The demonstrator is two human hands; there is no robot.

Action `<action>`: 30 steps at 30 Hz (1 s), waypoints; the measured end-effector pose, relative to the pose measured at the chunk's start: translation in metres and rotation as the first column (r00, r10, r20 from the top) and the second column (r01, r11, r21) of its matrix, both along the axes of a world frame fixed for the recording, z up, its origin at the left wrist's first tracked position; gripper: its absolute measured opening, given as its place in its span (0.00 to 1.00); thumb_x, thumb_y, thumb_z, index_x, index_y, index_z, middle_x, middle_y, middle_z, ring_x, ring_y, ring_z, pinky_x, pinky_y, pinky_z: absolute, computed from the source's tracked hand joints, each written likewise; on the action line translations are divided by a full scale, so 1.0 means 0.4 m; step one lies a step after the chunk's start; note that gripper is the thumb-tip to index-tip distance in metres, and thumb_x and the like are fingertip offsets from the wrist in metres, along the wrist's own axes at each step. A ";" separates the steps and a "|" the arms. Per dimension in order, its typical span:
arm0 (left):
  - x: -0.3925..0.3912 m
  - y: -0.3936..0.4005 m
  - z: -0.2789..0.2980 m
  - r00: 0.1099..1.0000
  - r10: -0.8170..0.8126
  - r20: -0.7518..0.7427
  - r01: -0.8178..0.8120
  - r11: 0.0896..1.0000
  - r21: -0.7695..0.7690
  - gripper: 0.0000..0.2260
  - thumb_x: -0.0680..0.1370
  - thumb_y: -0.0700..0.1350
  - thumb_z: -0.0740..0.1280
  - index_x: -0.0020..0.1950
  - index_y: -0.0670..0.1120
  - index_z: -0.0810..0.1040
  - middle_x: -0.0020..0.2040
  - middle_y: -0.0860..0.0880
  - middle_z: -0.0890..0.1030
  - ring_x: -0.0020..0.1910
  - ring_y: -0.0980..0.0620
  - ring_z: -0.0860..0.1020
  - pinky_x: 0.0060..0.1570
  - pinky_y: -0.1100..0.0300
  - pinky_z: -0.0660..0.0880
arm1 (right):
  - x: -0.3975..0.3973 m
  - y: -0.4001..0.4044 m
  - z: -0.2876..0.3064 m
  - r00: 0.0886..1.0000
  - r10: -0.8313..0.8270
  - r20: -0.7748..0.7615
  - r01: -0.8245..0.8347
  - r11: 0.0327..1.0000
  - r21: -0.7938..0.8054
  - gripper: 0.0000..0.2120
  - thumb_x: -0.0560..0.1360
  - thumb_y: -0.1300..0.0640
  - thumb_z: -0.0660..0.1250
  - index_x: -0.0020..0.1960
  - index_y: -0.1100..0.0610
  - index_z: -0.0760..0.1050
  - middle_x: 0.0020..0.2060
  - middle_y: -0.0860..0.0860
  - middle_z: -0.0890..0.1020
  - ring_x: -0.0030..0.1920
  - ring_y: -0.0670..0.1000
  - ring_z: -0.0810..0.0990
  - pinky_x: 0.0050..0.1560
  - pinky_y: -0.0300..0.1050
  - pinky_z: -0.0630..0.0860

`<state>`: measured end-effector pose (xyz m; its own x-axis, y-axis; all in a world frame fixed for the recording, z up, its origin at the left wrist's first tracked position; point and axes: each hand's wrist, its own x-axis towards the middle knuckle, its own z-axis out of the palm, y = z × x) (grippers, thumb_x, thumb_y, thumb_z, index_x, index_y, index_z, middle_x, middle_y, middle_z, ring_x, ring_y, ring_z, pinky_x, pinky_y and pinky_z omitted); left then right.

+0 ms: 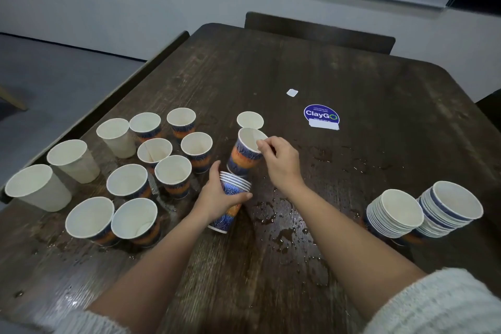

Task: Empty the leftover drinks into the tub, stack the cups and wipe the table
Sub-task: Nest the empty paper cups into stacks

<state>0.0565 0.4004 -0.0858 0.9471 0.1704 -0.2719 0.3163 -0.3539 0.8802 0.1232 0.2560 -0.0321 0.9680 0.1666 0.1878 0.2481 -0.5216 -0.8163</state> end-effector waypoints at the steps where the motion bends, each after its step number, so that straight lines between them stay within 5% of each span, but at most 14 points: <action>1: 0.000 -0.006 0.001 1.000 -0.014 0.017 0.014 1.000 -0.005 0.51 0.69 0.49 0.78 0.78 0.50 0.44 0.76 0.47 0.62 0.72 0.47 0.66 0.68 0.51 0.65 | -0.007 0.001 0.000 0.999 -0.022 -0.046 0.025 0.998 0.063 0.11 0.81 0.53 0.62 0.44 0.58 0.75 0.40 0.53 0.78 0.40 0.46 0.75 0.37 0.31 0.70; 3: 0.000 -0.020 0.007 0.997 -0.021 0.075 0.023 1.000 -0.016 0.52 0.68 0.48 0.78 0.78 0.50 0.43 0.75 0.48 0.63 0.72 0.48 0.66 0.68 0.52 0.64 | -0.016 -0.005 0.001 0.976 -0.074 -0.206 0.109 0.980 0.169 0.13 0.81 0.52 0.61 0.43 0.58 0.75 0.39 0.53 0.79 0.38 0.49 0.77 0.36 0.40 0.74; 5: 0.001 -0.027 0.014 0.991 -0.021 0.129 0.023 1.000 -0.016 0.54 0.67 0.46 0.79 0.78 0.52 0.42 0.75 0.48 0.64 0.71 0.50 0.67 0.68 0.53 0.64 | -0.024 -0.018 0.007 0.936 -0.119 -0.331 0.186 0.966 0.178 0.14 0.81 0.51 0.61 0.44 0.59 0.76 0.37 0.52 0.79 0.34 0.47 0.75 0.32 0.38 0.71; 9: 0.001 -0.061 0.046 0.968 -0.204 0.146 0.201 0.979 0.037 0.53 0.67 0.44 0.79 0.78 0.55 0.43 0.69 0.53 0.67 0.68 0.52 0.70 0.66 0.56 0.66 | -0.032 -0.062 0.021 0.929 -0.125 -0.347 0.127 0.992 -0.015 0.12 0.81 0.50 0.62 0.45 0.57 0.77 0.38 0.50 0.78 0.35 0.44 0.73 0.31 0.37 0.66; 12: 0.007 -0.099 0.062 0.937 -0.295 0.190 0.288 0.956 0.062 0.44 0.68 0.44 0.78 0.74 0.58 0.54 0.64 0.55 0.71 0.62 0.54 0.74 0.62 0.57 0.71 | -0.051 -0.081 0.027 0.914 -0.052 -0.402 -0.004 0.991 -0.137 0.10 0.80 0.51 0.64 0.47 0.57 0.78 0.40 0.50 0.79 0.40 0.46 0.75 0.34 0.39 0.67; 16: 0.022 -0.139 0.065 0.937 -0.303 0.171 0.289 0.952 0.103 0.27 0.68 0.48 0.78 0.59 0.50 0.65 0.52 0.52 0.77 0.52 0.54 0.78 0.54 0.52 0.78 | -0.089 -0.128 0.023 0.959 -0.152 -0.241 0.091 0.965 -0.244 0.12 0.81 0.49 0.62 0.51 0.55 0.78 0.46 0.51 0.79 0.47 0.50 0.77 0.42 0.43 0.68; 22: 0.031 -0.208 0.060 0.937 -0.316 0.148 0.313 0.949 0.046 0.27 0.68 0.51 0.77 0.57 0.49 0.64 0.49 0.56 0.76 0.49 0.59 0.76 0.45 0.62 0.75 | -0.146 -0.289 0.034 0.918 -0.395 0.031 0.338 0.741 -0.580 0.21 0.81 0.49 0.61 0.72 0.53 0.65 0.67 0.52 0.70 0.59 0.57 0.78 0.53 0.49 0.75; 26: 0.030 -0.261 0.054 0.926 -0.349 0.141 0.346 0.937 0.044 0.27 0.69 0.50 0.77 0.59 0.50 0.63 0.53 0.54 0.76 0.50 0.57 0.76 0.45 0.65 0.73 | -0.182 -0.379 0.032 0.866 -0.498 0.043 0.369 0.579 -0.727 0.22 0.80 0.50 0.63 0.71 0.55 0.63 0.65 0.53 0.72 0.59 0.59 0.78 0.49 0.49 0.74; 30: 0.024 -0.312 0.044 0.928 -0.344 0.144 0.342 0.939 0.040 0.35 0.68 0.49 0.78 0.67 0.52 0.61 0.63 0.50 0.73 0.61 0.49 0.73 0.57 0.56 0.72 | -0.207 -0.409 0.023 0.856 -0.512 0.077 0.381 0.523 -0.763 0.17 0.79 0.56 0.63 0.67 0.56 0.66 0.61 0.53 0.75 0.55 0.60 0.79 0.42 0.46 0.67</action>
<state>0.0660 0.2755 -0.0683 0.9776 -0.1693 -0.1252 0.0409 -0.4307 0.9016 0.0403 0.0924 -0.0229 0.9575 -0.2801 0.0684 -0.2720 -0.9563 -0.1075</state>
